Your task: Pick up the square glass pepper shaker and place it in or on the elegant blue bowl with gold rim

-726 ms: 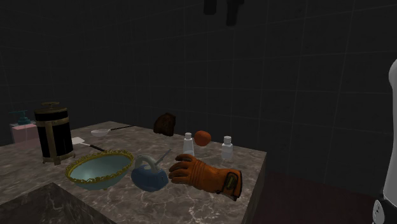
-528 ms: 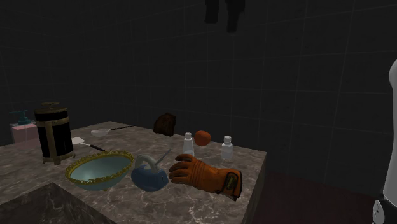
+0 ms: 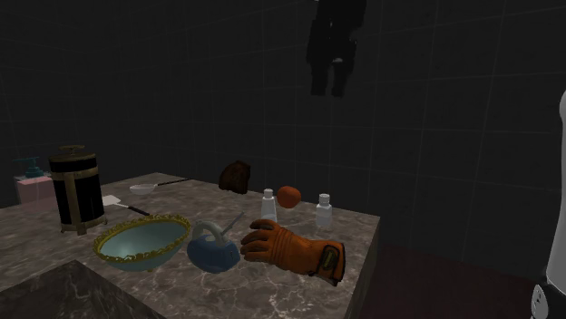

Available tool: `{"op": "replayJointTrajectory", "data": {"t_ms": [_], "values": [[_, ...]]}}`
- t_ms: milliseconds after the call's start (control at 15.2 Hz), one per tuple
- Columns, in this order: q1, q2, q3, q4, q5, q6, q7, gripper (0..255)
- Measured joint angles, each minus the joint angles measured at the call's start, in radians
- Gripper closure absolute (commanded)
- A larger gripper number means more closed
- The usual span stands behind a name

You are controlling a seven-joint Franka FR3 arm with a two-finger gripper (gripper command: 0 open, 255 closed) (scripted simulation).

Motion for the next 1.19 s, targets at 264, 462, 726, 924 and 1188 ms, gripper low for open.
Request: {"op": "replayJointTrajectory", "data": {"t_ms": [264, 462, 726, 924, 1188], "values": [[-0.025, 0.048, -0.083, -0.070, -0.037, 0.136, -0.082, 0], [-0.045, 0.103, -0.158, -0.104, -0.064, 0.239, -0.157, 0], [-0.053, 0.207, -0.256, -0.133, -0.079, 0.389, -0.254, 0], [-0.035, 0.316, -0.340, -0.125, -0.063, 0.502, -0.340, 0], [0.030, 0.474, -0.468, -0.100, 0.019, 0.644, -0.490, 0]]}}
